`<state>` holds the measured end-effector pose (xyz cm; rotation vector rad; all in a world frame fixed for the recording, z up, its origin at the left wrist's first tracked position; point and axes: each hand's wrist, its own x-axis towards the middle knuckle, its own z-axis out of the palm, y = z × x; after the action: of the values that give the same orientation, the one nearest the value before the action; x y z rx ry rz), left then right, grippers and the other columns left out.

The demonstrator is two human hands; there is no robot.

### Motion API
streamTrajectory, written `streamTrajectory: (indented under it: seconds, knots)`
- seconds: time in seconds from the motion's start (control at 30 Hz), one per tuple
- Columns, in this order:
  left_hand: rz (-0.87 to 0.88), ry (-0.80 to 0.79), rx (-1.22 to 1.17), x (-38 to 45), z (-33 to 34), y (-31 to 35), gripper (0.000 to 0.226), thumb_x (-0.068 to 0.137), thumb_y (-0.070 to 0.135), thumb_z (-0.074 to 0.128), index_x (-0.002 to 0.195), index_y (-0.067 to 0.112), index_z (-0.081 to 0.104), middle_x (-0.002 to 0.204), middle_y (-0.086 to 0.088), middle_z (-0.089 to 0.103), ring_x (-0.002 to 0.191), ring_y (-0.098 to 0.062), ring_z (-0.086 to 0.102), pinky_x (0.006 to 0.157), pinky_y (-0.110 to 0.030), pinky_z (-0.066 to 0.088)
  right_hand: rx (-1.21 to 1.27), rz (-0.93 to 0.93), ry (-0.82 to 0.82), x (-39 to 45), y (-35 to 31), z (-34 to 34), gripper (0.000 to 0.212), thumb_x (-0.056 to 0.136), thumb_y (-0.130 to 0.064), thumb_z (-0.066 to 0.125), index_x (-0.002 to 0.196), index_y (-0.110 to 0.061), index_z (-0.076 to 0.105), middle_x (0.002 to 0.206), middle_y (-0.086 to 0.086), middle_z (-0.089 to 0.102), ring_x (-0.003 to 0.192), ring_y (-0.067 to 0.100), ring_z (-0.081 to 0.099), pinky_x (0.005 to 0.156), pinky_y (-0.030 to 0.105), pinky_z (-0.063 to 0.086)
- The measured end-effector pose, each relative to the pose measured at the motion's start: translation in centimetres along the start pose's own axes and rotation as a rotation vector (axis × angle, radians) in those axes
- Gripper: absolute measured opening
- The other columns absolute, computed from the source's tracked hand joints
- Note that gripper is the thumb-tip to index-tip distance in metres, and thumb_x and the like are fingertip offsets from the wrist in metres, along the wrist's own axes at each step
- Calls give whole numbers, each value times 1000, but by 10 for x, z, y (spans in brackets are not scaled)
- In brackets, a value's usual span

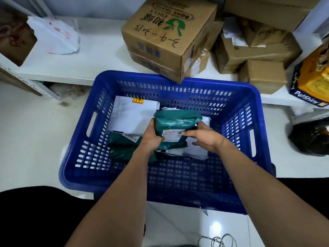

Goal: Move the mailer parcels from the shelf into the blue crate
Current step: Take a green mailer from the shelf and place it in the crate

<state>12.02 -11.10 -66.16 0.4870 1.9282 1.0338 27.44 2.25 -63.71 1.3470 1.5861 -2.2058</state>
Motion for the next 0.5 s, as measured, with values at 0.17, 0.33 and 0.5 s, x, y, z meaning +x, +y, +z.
streamTrajectory:
  seconds: [0.17,0.33,0.5]
  knots:
    - [-53,99,294,-2,2,-23,44,87,0,64,129,2,50,118,-15,62,112,-30,58,84,-30,45,21,-246,504,4,-9,-7,47,87,15,37,105,-14,70,116,13,68,83,30,55,80,48,51]
    - [-74,159,331,-5,3,-24,37,89,2,63,124,-3,54,119,-20,62,113,-35,58,83,-31,44,-773,-595,606,1,-55,30,33,102,-32,35,126,-23,57,111,5,62,100,25,56,97,40,42]
    - [-80,92,374,-2,-3,-21,38,89,-1,57,127,1,53,119,-17,62,112,-31,58,83,-30,43,-1366,-367,529,18,-18,80,61,98,-63,9,147,-32,28,153,12,28,141,34,27,115,65,1]
